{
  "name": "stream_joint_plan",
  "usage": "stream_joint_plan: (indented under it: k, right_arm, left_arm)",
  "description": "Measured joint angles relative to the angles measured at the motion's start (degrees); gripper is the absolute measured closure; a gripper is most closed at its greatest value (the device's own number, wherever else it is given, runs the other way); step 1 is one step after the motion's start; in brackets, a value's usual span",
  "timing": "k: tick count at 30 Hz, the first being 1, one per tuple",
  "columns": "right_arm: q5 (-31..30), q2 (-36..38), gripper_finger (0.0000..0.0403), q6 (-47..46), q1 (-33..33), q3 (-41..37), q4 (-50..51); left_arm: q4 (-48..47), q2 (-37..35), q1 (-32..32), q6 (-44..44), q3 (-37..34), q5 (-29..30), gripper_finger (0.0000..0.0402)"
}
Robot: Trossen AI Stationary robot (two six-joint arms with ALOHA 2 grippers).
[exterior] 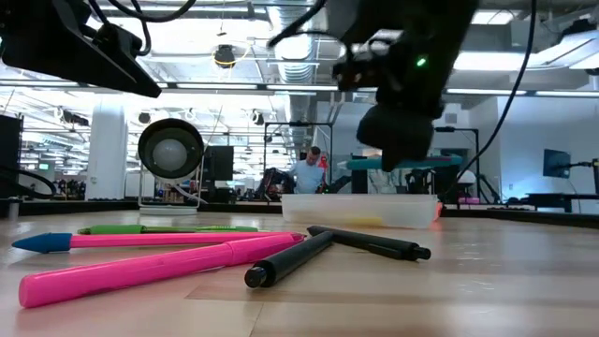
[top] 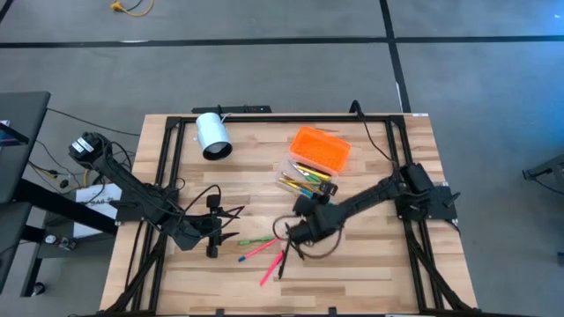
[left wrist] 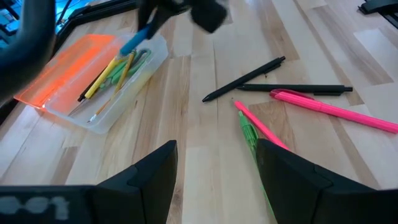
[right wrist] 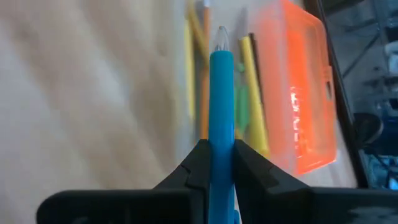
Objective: Pick & place school supplies into a supply box
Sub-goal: Put the blue pen into the supply box, then put the green pen into the supply box
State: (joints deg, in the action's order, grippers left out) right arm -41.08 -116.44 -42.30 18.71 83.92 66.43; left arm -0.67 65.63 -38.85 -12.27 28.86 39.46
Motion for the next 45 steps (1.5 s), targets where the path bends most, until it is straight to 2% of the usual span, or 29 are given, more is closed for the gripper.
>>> stream_joint_plan:
  k: [11, 24, 31, 40, 45]
  right_arm:
    - [0.4, 0.0, 0.037, 4.5, -11.6, 0.0, -1.6]
    - [0.8, 0.1, 0.036, 9.3, -14.1, 0.0, -9.3]
    - [0.7, 0.1, 0.033, 9.3, -15.0, 0.0, -10.1]
    - [0.4, 0.1, 0.0263, 9.3, -15.0, 0.0, -10.1]
    - [-5.2, 0.2, 0.0238, 9.8, -11.7, 0.1, -11.2]
  left_arm:
    - [-0.6, 0.0, 0.0, 0.0, 0.0, 0.0, 0.0194]
    - [-3.2, 0.0, 0.0, -2.3, 0.0, -0.1, 0.0194]
    - [-3.4, 0.0, 0.0, -3.4, 0.0, -0.1, 0.0194]
    - [-3.4, 0.0, 0.0, -4.3, 0.0, -0.1, 0.0194]
    - [-3.4, 0.0, 0.0, -4.7, 0.0, -0.3, 0.0194]
